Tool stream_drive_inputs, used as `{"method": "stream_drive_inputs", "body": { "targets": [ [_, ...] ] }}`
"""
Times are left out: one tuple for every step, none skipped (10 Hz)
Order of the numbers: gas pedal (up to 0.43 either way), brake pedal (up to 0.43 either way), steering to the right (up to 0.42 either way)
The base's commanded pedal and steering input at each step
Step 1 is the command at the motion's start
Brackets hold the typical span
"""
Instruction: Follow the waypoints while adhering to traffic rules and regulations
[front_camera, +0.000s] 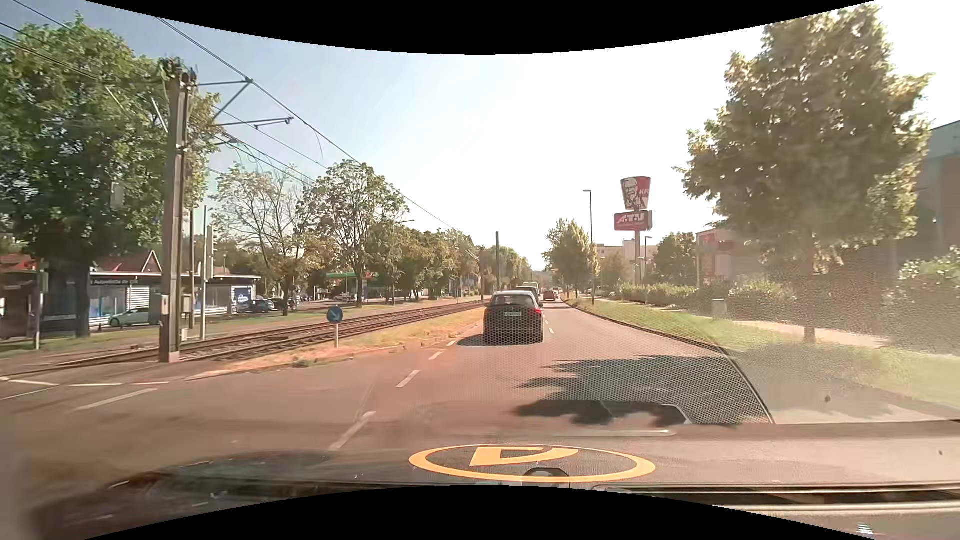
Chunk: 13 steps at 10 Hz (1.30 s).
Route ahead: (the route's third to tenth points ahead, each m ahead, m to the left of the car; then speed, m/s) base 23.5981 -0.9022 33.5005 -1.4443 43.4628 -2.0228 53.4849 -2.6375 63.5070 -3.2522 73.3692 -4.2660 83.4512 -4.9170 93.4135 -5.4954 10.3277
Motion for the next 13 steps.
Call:
{"method": "stream_drive_inputs", "body": {
  "targets": [
    [0.177, 0.000, 0.003],
    [0.177, 0.000, 0.003],
    [0.177, 0.000, 0.003],
    [0.177, 0.000, 0.002],
    [0.177, 0.000, 0.003],
    [0.177, 0.000, 0.003],
    [0.177, 0.000, 0.004],
    [0.177, 0.000, 0.004],
    [0.177, 0.000, 0.004],
    [0.169, 0.000, 0.004],
    [0.169, 0.000, 0.005],
    [0.150, 0.000, 0.006],
    [0.150, 0.000, 0.006]
  ]
}}
